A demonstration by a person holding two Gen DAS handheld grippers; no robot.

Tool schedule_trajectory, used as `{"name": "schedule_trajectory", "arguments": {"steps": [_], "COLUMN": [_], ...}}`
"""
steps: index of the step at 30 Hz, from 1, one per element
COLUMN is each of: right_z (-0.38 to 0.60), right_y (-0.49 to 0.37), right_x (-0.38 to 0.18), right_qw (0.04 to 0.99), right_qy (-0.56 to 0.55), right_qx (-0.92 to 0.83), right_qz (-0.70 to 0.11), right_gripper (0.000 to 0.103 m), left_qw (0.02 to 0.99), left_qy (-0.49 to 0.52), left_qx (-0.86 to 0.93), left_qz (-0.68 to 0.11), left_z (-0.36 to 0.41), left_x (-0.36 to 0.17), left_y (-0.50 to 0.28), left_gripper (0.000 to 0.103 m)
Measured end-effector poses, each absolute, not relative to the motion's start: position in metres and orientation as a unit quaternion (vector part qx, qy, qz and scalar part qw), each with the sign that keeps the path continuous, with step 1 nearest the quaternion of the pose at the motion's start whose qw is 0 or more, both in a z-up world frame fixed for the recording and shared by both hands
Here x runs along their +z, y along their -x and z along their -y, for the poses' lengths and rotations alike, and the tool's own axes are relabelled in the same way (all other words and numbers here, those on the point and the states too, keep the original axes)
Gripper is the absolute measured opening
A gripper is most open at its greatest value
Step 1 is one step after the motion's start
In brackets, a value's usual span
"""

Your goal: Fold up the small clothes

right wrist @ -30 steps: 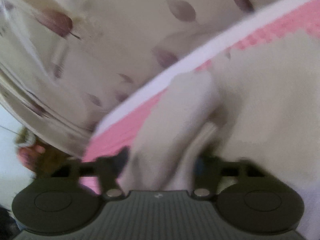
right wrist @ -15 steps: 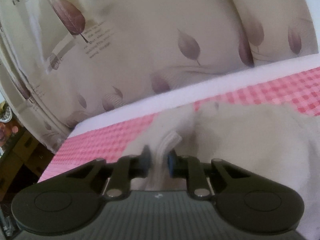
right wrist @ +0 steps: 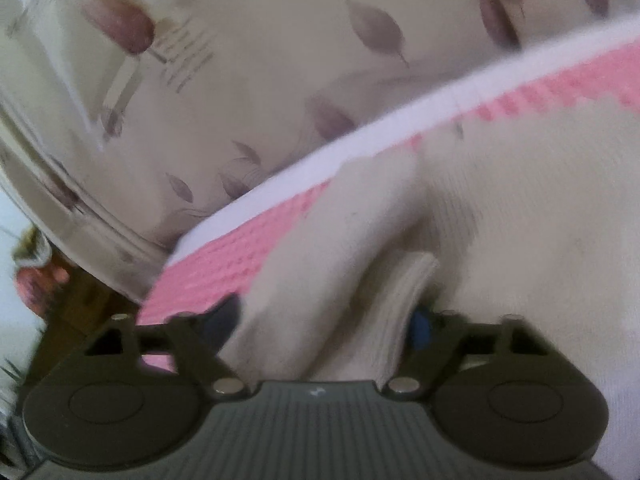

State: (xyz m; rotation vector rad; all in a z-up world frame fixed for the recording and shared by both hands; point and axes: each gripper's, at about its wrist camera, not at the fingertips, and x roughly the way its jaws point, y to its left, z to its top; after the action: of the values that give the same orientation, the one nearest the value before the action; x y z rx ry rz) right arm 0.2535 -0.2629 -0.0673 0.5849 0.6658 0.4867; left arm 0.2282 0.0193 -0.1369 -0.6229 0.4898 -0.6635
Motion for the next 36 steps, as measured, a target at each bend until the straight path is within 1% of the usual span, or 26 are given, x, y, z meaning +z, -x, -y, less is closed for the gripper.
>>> {"name": "schedule_trajectory", "arguments": {"steps": [4, 7, 11, 15, 19, 23, 26, 29, 31, 34, 36], "right_z": [0.245, 0.249, 0.28, 0.332, 0.38, 0.396, 0.415, 0.429, 0.436, 0.438, 0.445], "right_y": [-0.247, -0.24, -0.237, -0.234, -0.236, -0.236, -0.236, -0.224, -0.22, -0.223, -0.214], "right_x": [-0.051, -0.034, -0.018, -0.009, -0.016, -0.039, -0.056, -0.054, -0.046, -0.039, -0.035], "right_qw": [0.905, 0.918, 0.929, 0.939, 0.938, 0.938, 0.938, 0.942, 0.944, 0.944, 0.934], "right_qy": [-0.207, -0.178, -0.169, -0.174, -0.182, -0.142, -0.16, -0.174, -0.179, -0.17, -0.213], "right_qx": [0.223, 0.229, 0.208, 0.165, 0.139, 0.117, 0.089, 0.078, 0.09, 0.085, 0.126], "right_qz": [-0.297, -0.269, -0.255, -0.246, -0.261, -0.293, -0.295, -0.276, -0.263, -0.268, -0.258], "right_gripper": [0.023, 0.021, 0.02, 0.017, 0.017, 0.017, 0.017, 0.011, 0.011, 0.011, 0.011], "left_qw": [0.879, 0.884, 0.878, 0.878, 0.88, 0.882, 0.884, 0.886, 0.886, 0.887, 0.889], "left_qy": [0.282, 0.281, 0.295, 0.29, 0.275, 0.267, 0.262, 0.254, 0.252, 0.244, 0.24], "left_qx": [-0.313, -0.303, -0.291, -0.289, -0.294, -0.294, -0.292, -0.29, -0.291, -0.291, -0.293], "left_qz": [-0.222, -0.219, -0.239, -0.247, -0.251, -0.254, -0.254, -0.257, -0.259, -0.261, -0.257], "left_z": [-0.017, -0.018, -0.021, -0.02, -0.014, -0.01, -0.009, -0.006, -0.005, -0.003, -0.003], "left_x": [-0.134, -0.132, -0.135, -0.135, -0.135, -0.136, -0.136, -0.135, -0.135, -0.135, -0.134], "left_y": [-0.224, -0.224, -0.229, -0.231, -0.231, -0.231, -0.23, -0.231, -0.232, -0.233, -0.231], "left_gripper": [0.102, 0.102, 0.103, 0.103, 0.103, 0.103, 0.103, 0.103, 0.103, 0.103, 0.103]}}
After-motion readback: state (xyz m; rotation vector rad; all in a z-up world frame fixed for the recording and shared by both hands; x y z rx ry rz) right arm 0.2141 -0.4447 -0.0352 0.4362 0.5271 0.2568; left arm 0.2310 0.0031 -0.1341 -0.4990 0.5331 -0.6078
